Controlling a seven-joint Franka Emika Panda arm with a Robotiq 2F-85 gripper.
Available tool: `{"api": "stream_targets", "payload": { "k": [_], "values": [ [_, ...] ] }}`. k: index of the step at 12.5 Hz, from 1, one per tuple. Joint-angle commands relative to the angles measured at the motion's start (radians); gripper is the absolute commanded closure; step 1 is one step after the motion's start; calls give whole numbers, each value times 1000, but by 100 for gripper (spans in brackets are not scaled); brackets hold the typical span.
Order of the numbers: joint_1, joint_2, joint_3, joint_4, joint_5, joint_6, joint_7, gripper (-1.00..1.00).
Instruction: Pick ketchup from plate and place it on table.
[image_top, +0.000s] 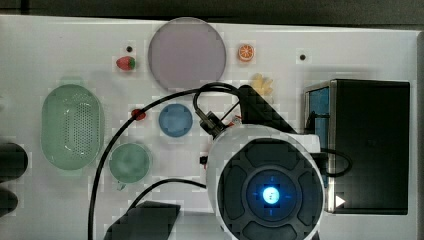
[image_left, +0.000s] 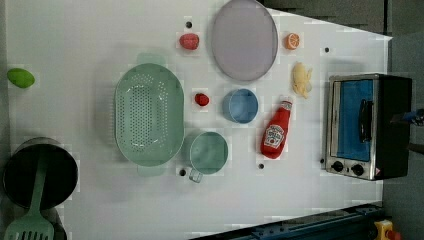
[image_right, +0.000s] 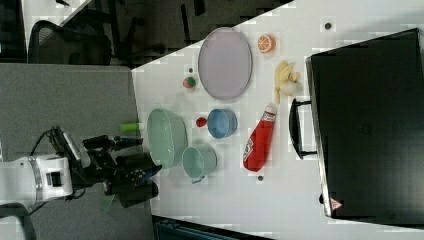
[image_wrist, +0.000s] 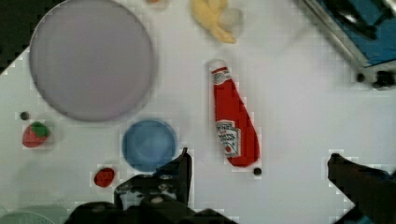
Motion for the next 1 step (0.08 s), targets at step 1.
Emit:
{"api": "stream_targets", "payload": {
  "k": [1],
  "values": [
    [-2,26,4,16,2,-68,67,-100]
  ]
}}
